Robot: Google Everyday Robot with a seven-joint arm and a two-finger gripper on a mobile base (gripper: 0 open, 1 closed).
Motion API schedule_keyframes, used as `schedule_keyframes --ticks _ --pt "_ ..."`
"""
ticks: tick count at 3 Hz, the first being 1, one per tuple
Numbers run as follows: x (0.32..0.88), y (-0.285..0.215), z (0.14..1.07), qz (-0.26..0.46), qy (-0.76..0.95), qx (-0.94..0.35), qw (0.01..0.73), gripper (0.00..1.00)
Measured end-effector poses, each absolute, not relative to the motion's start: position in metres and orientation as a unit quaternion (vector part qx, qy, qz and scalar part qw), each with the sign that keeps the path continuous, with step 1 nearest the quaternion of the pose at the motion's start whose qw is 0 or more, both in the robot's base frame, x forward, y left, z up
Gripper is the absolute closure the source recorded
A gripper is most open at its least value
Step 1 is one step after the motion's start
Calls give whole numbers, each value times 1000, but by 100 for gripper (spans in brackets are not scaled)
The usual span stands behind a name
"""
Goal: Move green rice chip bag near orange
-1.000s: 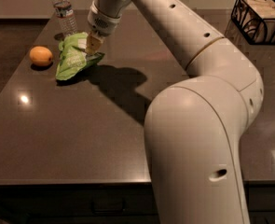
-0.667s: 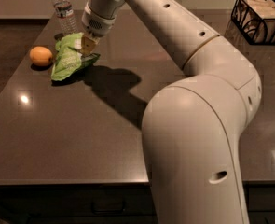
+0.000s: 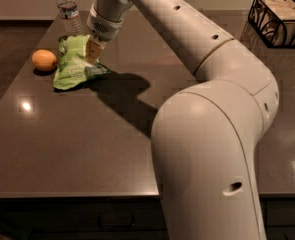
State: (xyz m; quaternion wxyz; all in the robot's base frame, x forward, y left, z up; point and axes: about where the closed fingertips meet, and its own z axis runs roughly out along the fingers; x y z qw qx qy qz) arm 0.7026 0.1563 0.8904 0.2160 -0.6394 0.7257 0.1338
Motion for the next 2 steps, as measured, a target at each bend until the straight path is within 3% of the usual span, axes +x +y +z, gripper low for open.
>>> schedule_keyframes --ticks 1,2 --pt "703 158 887 135 725 -640 215 1" --pt "703 159 886 135 725 -640 214 0"
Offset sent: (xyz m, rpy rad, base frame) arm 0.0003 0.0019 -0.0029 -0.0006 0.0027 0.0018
